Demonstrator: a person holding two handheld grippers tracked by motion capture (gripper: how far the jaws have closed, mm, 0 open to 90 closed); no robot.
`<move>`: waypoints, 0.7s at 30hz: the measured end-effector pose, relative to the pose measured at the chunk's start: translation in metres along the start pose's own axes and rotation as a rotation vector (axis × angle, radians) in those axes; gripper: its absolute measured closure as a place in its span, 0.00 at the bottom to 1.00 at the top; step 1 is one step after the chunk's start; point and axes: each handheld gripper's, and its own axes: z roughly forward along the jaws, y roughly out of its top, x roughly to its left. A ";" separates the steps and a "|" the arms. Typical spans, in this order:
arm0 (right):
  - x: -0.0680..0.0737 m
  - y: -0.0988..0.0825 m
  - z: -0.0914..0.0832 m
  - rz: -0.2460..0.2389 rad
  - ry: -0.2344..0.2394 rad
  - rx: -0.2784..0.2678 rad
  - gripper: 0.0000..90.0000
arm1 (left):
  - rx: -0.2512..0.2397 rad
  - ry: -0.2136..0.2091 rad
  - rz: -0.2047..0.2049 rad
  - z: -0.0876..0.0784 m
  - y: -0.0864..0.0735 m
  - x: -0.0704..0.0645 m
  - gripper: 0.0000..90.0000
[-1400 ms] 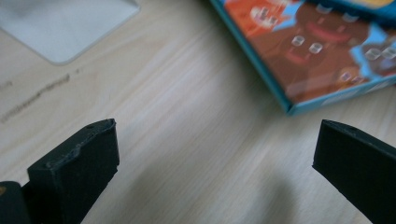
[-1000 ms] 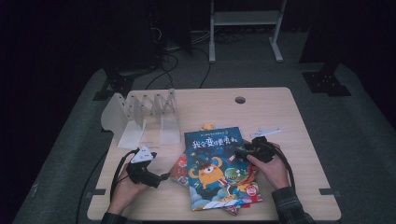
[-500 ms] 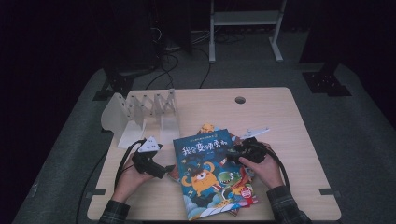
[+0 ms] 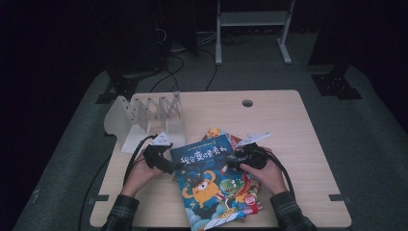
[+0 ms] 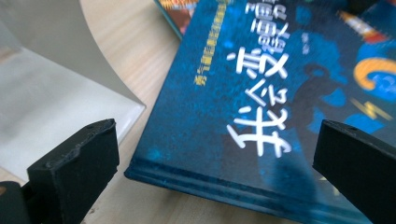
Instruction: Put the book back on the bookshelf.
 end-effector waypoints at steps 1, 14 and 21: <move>0.000 0.000 0.000 -0.001 0.001 0.002 0.41 | 0.010 -0.006 -0.003 0.002 -0.001 0.001 0.00; 0.004 -0.022 -0.035 -0.036 -0.034 -0.050 0.38 | -0.003 -0.038 -0.035 0.005 -0.003 0.002 0.00; 0.007 -0.046 -0.058 -0.042 -0.059 -0.063 0.35 | -0.003 -0.037 -0.035 0.005 -0.004 0.001 0.00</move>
